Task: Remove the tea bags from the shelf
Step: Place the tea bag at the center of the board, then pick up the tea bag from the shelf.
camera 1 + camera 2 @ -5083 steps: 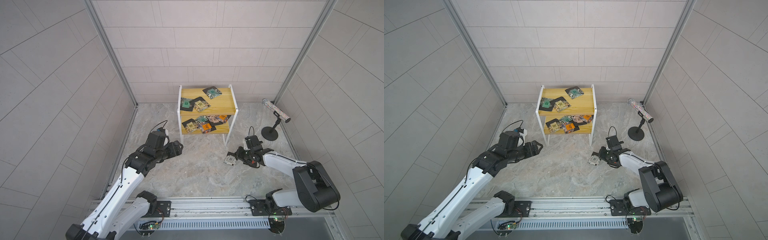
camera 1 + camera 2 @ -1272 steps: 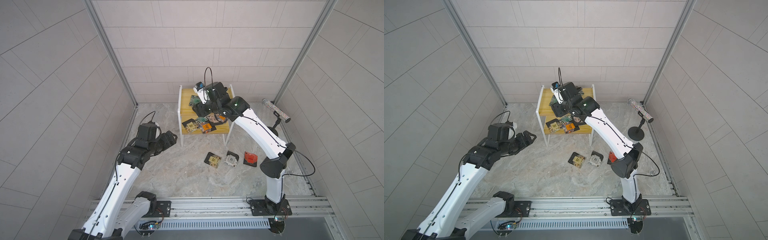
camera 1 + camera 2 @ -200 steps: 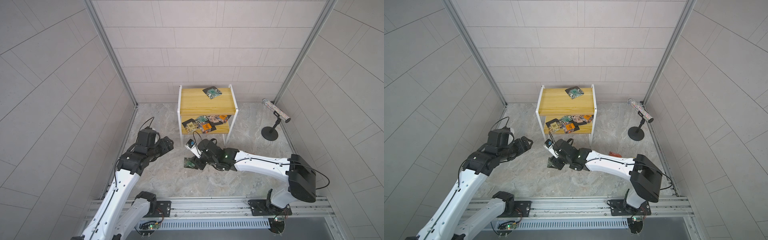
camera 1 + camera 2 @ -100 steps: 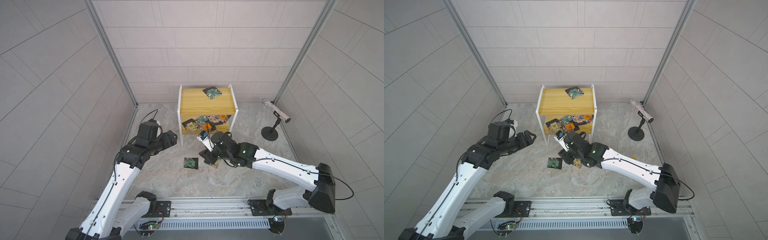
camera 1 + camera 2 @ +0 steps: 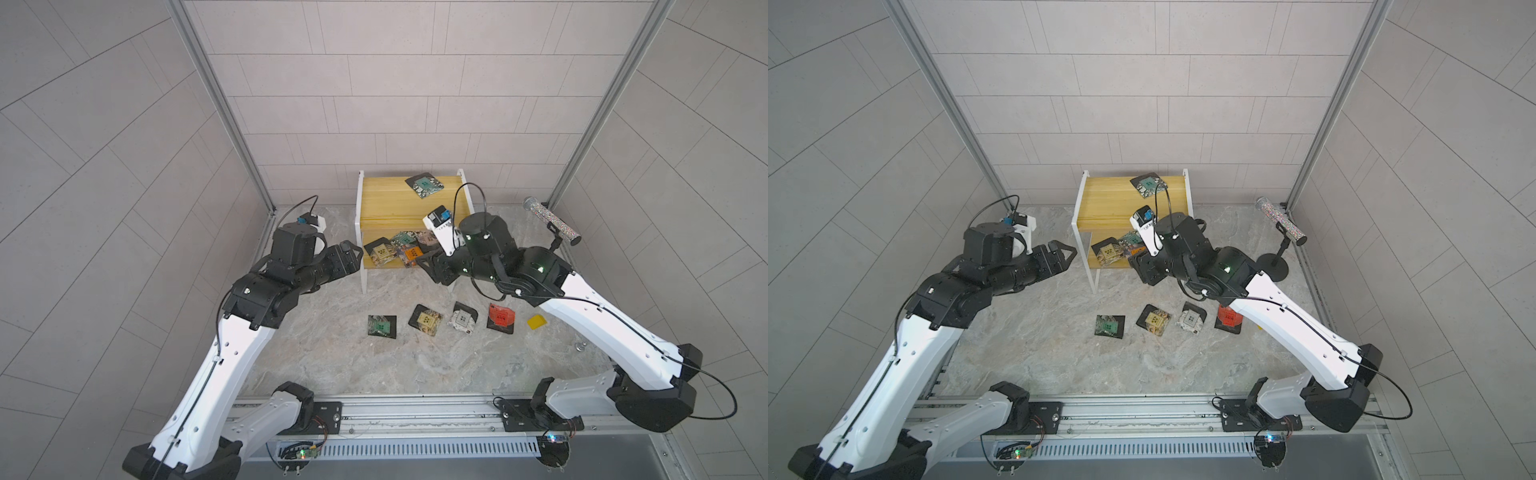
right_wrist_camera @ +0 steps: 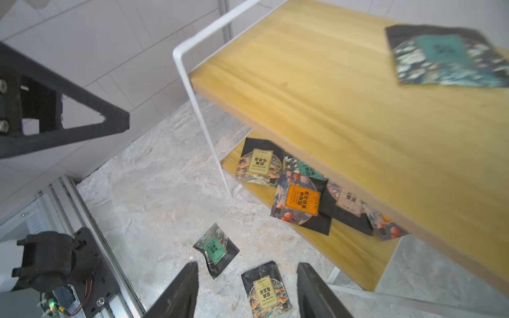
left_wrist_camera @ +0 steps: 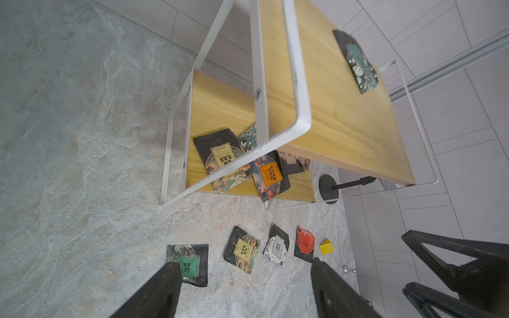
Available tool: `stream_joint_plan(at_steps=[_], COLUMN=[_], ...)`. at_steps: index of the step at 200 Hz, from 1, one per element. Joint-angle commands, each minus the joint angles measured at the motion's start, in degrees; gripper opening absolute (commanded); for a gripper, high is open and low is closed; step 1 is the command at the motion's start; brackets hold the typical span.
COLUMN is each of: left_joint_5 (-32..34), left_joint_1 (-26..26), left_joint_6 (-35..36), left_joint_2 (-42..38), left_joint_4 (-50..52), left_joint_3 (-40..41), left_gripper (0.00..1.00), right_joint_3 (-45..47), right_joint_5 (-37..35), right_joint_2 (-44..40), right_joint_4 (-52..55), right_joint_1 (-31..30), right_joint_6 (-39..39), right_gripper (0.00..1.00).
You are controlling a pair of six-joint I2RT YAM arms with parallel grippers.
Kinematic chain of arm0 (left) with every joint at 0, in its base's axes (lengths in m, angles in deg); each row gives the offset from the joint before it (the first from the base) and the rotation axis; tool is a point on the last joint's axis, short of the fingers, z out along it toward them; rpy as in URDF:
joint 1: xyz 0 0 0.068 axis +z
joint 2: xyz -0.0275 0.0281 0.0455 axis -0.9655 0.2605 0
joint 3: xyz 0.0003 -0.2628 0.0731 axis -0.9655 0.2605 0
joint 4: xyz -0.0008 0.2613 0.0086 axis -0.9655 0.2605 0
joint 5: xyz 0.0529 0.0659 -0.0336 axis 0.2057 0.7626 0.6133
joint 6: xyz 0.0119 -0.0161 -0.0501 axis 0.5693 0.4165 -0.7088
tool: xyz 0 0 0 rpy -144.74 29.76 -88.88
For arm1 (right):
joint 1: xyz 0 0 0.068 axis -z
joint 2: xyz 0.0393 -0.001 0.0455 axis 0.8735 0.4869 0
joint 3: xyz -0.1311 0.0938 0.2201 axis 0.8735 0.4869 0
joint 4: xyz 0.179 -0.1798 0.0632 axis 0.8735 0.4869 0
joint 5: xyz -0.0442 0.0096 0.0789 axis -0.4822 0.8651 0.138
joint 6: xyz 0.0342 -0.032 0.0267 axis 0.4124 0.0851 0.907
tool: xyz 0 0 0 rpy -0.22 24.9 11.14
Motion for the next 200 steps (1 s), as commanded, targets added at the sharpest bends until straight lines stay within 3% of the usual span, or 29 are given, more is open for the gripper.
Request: stream_joint_plan(at_steps=[1,45,61,75,82,161,200], left_joint_5=[-0.7,-1.4,-1.4,-1.3,-1.4,-0.9,-0.6], left_joint_1=[-0.2,-0.2,-0.2,-0.2,-0.2,-0.2,-0.2], left_joint_6=[0.8,0.2,0.2,0.2,0.2,0.1,0.2], left_joint_2=[1.2,1.8,1.9,1.7,1.6,0.3,0.0], left_joint_4=[1.1,0.3,0.2,0.2,0.1,0.2,0.2], left_joint_3=[-2.9,-3.2,-3.3,-3.2,-3.1,0.0,1.1], left_gripper=[0.82,0.82,0.82,0.82,0.82,0.82,0.82], right_joint_3=[-4.7,-19.3,-25.4,-30.7,-33.1,-54.0,-58.9], right_joint_5=[0.8,2.6,3.2,3.4,3.5,7.1,8.0], right_joint_2=[2.5,11.5,15.6,19.4,21.2,38.4,43.8], right_joint_4=[5.6,8.8,10.0,11.3,11.7,12.7,12.5], right_joint_1=[2.7,8.4,10.4,12.1,13.0,18.9,19.7], right_joint_6=[1.5,3.3,4.0,4.9,5.4,9.5,11.3], right_gripper=[0.61,0.43,0.30,0.09,0.04,0.00,0.00])
